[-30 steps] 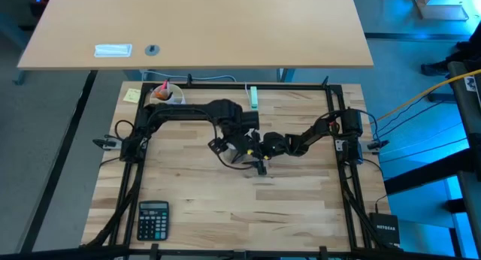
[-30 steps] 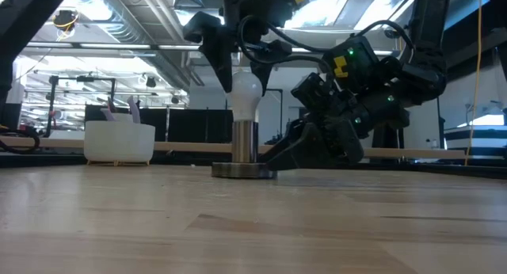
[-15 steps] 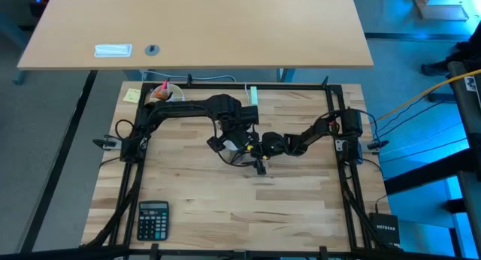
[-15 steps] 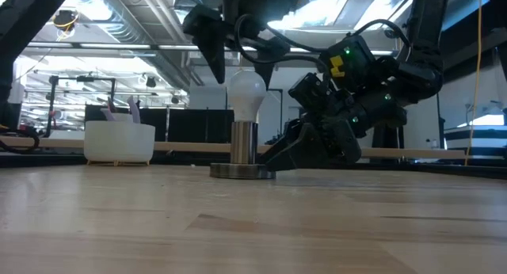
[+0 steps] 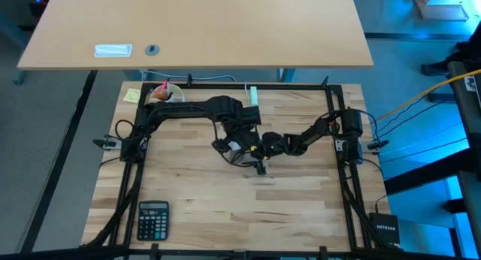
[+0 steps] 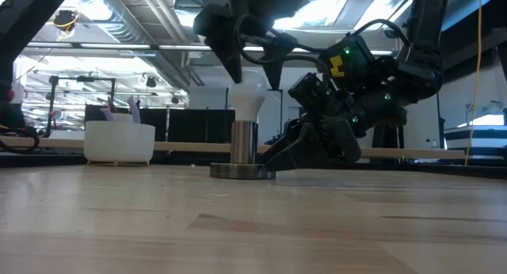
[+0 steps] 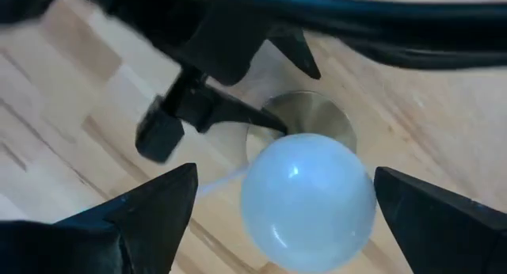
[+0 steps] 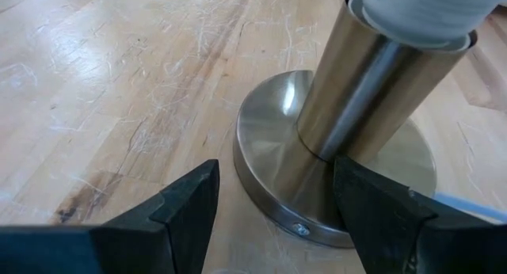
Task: Screw lightbulb
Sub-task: Insert the lightbulb into the lamp socket
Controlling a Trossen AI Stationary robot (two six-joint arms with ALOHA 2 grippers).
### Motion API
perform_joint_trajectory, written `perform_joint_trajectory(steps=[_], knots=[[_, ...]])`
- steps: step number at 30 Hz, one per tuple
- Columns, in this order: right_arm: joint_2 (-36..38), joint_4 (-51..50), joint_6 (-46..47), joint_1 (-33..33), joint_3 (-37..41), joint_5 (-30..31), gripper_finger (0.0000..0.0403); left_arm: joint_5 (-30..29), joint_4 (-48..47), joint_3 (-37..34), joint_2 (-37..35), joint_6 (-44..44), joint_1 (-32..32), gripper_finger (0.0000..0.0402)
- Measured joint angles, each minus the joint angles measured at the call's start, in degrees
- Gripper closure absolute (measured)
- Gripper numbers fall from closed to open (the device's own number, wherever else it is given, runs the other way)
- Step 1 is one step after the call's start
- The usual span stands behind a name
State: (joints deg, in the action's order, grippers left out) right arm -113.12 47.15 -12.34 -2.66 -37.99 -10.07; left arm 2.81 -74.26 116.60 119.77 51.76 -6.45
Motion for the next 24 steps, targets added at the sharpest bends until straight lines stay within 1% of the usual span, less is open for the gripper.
perform_joint_trajectory(steps=[2, 6, 12, 14, 17, 21, 24], knots=[[0.0, -0.4, -0.1, 0.0, -0.1, 0.0, 0.0155, -0.1, 0.9, 0.0, 0.0, -2.8, 0.1, 0.0031], [0.1, -0.4, -0.1, 0.0, -0.1, 0.0, 0.0155, -0.2, 3.9, 0.0, 0.0, -3.9, 0.1, 0.0031], [0.1, -0.4, -0.1, 0.0, 0.0, 0.0, 0.0155, -0.4, 5.1, 0.0, 0.0, -3.9, 0.4, 0.0031], [0.1, -0.6, -0.1, 0.0, 0.0, 0.0, 0.0155, -1.5, 5.1, 0.0, 0.0, -6.7, 0.5, 0.0031], [0.1, -0.6, -0.1, 0.0, -0.1, 0.0, 0.0155, -5.5, 3.3, 0.9, -0.3, -19.4, 1.8, 0.0031], [0.1, -0.7, 0.0, 0.0, -0.1, 0.0, 0.0155, -12.5, -3.2, 5.9, -0.7, -38.3, 3.7, 0.0031], [0.1, -0.7, 0.0, 0.0, 0.0, 0.0, 0.0155, -14.9, -8.3, 10.1, -0.8, -55.0, 4.5, 0.0031]])
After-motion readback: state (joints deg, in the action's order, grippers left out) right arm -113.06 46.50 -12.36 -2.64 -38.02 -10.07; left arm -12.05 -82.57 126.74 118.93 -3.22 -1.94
